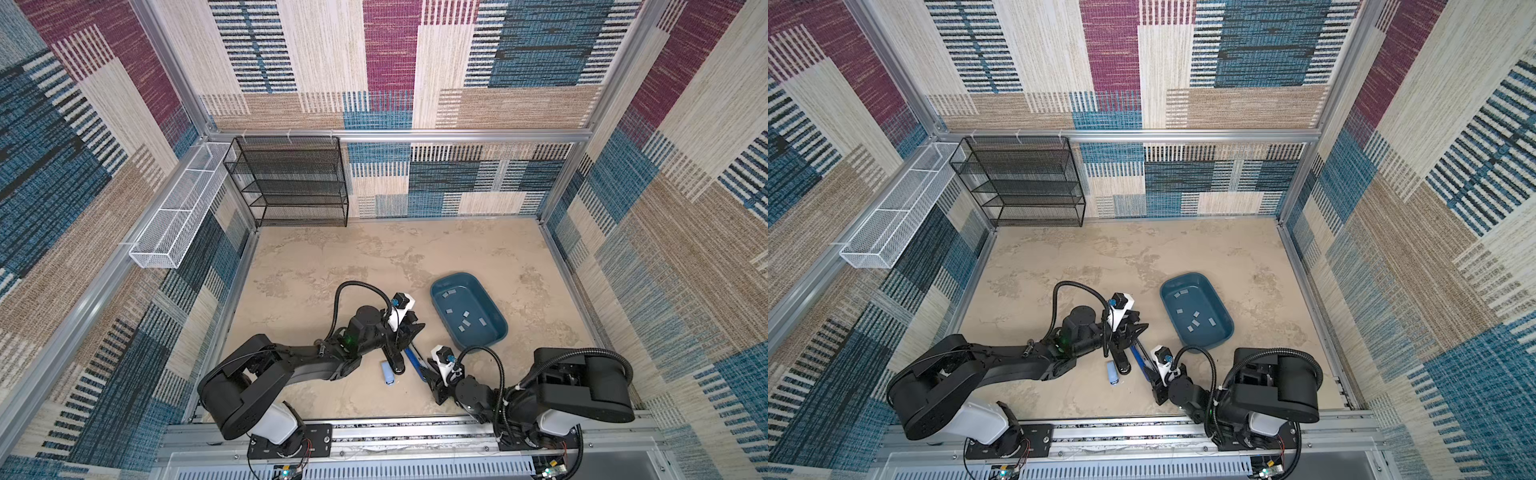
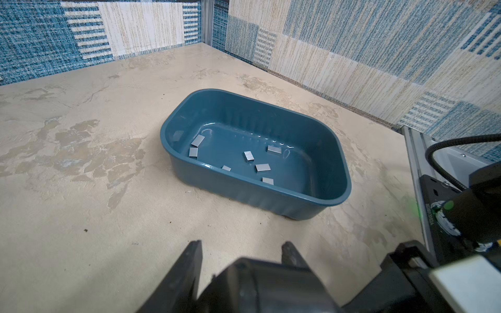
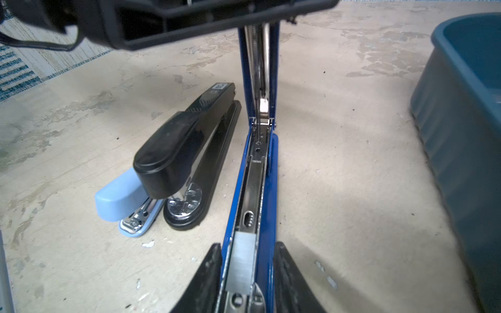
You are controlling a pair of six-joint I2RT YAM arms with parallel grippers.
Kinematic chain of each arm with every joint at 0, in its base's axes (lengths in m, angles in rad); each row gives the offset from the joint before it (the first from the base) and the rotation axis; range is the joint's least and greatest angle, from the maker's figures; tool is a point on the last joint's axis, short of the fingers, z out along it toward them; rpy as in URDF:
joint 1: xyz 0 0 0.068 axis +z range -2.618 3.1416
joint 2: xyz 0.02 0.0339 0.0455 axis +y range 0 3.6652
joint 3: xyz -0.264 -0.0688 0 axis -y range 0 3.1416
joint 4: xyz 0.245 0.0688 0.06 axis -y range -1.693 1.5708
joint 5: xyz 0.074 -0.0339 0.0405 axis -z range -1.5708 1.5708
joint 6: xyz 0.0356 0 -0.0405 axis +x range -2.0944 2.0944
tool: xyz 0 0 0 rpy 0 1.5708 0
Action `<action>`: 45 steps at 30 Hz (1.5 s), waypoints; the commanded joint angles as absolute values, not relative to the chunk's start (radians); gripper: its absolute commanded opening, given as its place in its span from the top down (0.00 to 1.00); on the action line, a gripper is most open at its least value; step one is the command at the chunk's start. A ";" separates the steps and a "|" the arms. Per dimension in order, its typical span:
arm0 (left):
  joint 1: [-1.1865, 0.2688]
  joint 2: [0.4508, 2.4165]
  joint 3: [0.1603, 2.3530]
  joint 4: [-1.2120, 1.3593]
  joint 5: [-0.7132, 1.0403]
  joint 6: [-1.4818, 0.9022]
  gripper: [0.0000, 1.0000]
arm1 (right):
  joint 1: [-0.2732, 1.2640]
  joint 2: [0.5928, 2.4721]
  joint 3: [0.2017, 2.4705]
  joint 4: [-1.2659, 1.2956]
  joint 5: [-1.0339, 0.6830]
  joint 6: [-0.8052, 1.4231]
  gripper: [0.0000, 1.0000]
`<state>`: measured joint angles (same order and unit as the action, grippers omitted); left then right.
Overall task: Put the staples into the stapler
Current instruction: 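Swing the blue lid down with the left gripper while the right steadies it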
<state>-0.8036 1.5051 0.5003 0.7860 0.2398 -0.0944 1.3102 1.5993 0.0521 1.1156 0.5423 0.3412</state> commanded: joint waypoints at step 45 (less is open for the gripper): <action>-0.898 1.566 0.400 0.974 0.271 -0.011 0.01 | 1.335 1.617 0.031 1.164 0.605 0.391 0.86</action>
<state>-0.8940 1.5654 0.4137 0.8623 0.2928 -0.0299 1.3338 1.6127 0.0303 1.1538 0.5869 0.3813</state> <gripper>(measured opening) 0.990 0.193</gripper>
